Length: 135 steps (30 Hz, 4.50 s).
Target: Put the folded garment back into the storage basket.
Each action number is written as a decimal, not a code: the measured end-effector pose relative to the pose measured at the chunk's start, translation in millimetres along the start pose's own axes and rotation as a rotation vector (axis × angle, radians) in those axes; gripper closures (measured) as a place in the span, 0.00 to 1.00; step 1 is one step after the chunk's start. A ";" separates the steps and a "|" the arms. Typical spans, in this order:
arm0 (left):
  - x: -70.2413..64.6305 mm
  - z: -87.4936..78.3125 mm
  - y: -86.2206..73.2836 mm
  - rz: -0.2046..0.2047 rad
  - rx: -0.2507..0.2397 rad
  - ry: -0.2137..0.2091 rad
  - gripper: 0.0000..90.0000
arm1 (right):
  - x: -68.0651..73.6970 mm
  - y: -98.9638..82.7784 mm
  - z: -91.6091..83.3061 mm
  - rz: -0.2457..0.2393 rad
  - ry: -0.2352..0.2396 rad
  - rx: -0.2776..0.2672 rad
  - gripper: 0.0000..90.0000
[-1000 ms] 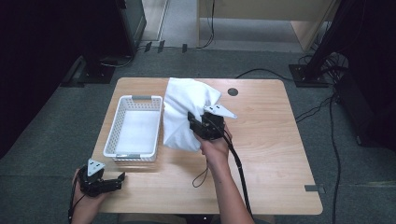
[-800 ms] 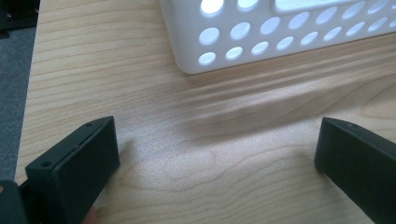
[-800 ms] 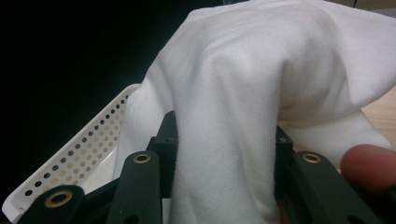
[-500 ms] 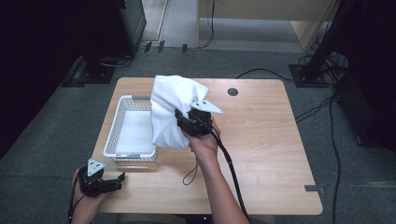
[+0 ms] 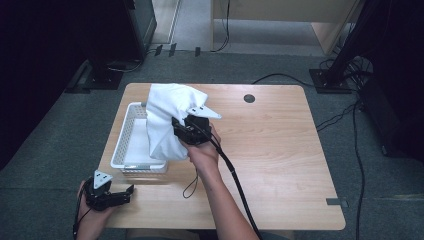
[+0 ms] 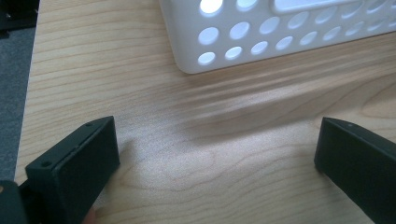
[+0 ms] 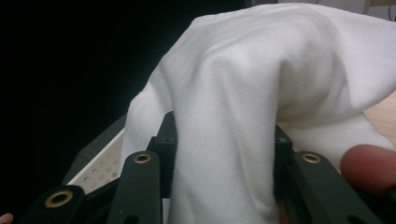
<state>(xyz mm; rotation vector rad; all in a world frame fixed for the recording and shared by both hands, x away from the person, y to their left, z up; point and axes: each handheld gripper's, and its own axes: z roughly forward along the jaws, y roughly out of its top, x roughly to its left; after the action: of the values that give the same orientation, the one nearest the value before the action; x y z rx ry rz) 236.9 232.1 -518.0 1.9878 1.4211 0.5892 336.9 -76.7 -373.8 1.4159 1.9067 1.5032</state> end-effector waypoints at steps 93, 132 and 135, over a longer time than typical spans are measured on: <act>-0.8 0.4 0.2 0.002 -0.001 -0.002 0.00 | -3.8 -64.8 61.7 -0.039 0.056 0.063 0.00; -0.7 0.3 0.2 0.004 0.001 -0.002 0.00 | -81.6 -110.3 39.1 -0.002 -0.217 0.163 0.00; -0.8 0.3 0.2 0.003 0.001 -0.002 0.00 | -83.6 -114.3 40.6 -0.020 -0.263 0.182 0.00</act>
<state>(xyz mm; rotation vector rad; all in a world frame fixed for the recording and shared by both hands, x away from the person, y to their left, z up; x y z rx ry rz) 237.0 231.2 -518.1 1.9912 1.4174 0.5885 348.7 -119.1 -514.4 1.5782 1.9225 1.0939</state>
